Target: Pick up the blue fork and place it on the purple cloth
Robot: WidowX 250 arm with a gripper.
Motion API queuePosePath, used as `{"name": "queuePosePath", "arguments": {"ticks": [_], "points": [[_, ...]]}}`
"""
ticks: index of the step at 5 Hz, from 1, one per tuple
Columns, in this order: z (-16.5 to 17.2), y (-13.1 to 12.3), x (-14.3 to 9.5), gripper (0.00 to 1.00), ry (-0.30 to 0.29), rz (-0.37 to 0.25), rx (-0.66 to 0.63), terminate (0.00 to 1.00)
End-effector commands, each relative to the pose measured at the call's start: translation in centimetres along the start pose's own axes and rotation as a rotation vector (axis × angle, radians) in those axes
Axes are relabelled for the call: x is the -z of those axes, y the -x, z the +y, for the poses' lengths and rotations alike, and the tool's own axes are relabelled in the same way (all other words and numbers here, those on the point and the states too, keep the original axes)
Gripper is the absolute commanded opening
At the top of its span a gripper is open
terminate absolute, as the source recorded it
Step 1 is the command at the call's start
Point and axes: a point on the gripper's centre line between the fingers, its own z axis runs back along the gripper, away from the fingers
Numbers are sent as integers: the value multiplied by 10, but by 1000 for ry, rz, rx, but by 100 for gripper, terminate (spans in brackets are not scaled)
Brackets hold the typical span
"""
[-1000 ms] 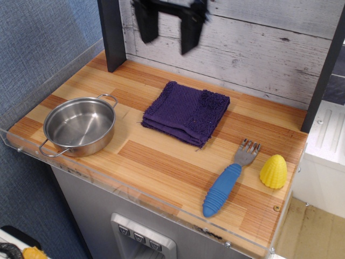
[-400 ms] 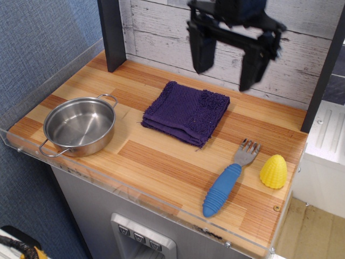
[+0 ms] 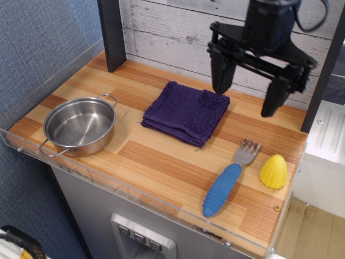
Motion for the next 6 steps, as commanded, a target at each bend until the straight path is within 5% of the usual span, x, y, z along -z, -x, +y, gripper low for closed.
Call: {"name": "queuePosePath", "arguments": {"ticks": [1, 3, 6], "points": [[-1, 9, 26, 100, -40, 7, -9, 0], [4, 30, 56, 100, 39, 35, 62, 0], [3, 45, 89, 100, 61, 31, 91, 0]]}}
